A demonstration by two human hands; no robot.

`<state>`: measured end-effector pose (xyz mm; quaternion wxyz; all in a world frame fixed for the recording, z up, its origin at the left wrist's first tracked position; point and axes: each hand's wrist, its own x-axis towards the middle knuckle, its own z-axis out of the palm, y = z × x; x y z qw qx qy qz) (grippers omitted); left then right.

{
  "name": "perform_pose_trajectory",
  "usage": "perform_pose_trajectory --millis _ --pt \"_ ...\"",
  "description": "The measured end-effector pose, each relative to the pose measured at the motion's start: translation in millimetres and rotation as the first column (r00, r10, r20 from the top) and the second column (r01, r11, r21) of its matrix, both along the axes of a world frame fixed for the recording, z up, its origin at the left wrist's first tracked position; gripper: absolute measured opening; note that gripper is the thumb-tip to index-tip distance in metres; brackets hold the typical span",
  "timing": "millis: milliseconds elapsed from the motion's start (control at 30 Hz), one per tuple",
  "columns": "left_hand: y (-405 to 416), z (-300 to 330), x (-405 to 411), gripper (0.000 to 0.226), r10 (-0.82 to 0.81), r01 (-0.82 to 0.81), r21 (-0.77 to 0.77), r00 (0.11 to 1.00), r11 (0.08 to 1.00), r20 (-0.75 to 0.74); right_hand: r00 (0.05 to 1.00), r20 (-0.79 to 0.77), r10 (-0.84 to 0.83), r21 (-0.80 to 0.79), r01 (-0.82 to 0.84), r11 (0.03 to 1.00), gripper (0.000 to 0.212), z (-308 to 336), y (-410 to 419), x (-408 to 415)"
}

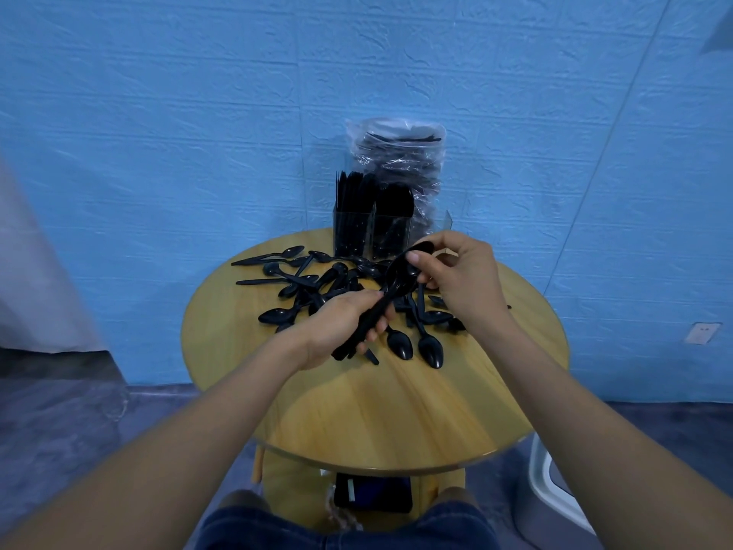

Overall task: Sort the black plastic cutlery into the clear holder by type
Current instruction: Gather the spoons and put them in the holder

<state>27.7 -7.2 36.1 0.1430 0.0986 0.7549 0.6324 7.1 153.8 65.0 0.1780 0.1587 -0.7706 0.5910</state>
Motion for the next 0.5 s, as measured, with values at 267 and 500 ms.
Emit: perform_pose_trajectory --millis 267,500 --pt "-3 3 -1 0.03 0.023 -0.026 0.053 0.998 0.998 0.053 1.0 -0.02 0.016 0.083 -0.014 0.996 0.019 -2 2 -6" --pt "0 8 -6 0.037 0.026 -0.039 0.119 0.993 0.992 0.113 0.996 -0.008 -0.087 0.199 0.087 0.976 0.011 0 0 -20"
